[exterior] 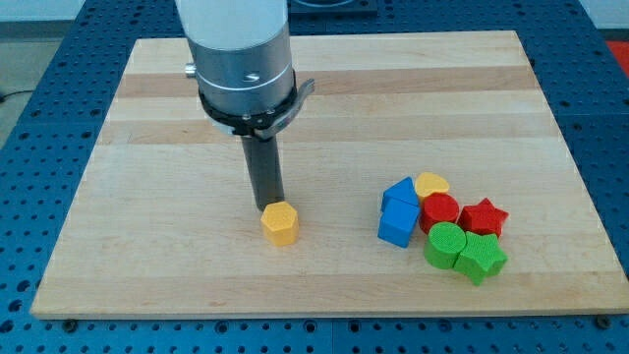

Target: Push the yellow hexagon to the bottom left side of the blue triangle

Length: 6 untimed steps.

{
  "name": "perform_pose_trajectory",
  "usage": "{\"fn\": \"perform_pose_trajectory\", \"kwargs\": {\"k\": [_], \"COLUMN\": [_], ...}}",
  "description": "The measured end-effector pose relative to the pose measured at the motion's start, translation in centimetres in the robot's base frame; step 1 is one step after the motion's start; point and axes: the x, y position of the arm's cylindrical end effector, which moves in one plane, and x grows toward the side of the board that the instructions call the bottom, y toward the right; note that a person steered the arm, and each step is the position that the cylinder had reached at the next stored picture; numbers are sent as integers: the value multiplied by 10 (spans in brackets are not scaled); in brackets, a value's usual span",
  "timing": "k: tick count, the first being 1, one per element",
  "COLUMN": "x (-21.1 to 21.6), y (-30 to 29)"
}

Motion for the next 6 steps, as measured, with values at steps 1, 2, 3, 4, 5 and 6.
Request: {"fn": "perform_pose_trajectory", "kwargs": {"k": [1, 2, 3, 4, 5, 6], "x": [11, 35, 38, 38, 38, 38], "y": [-22, -9, 42, 83, 118, 142]}}
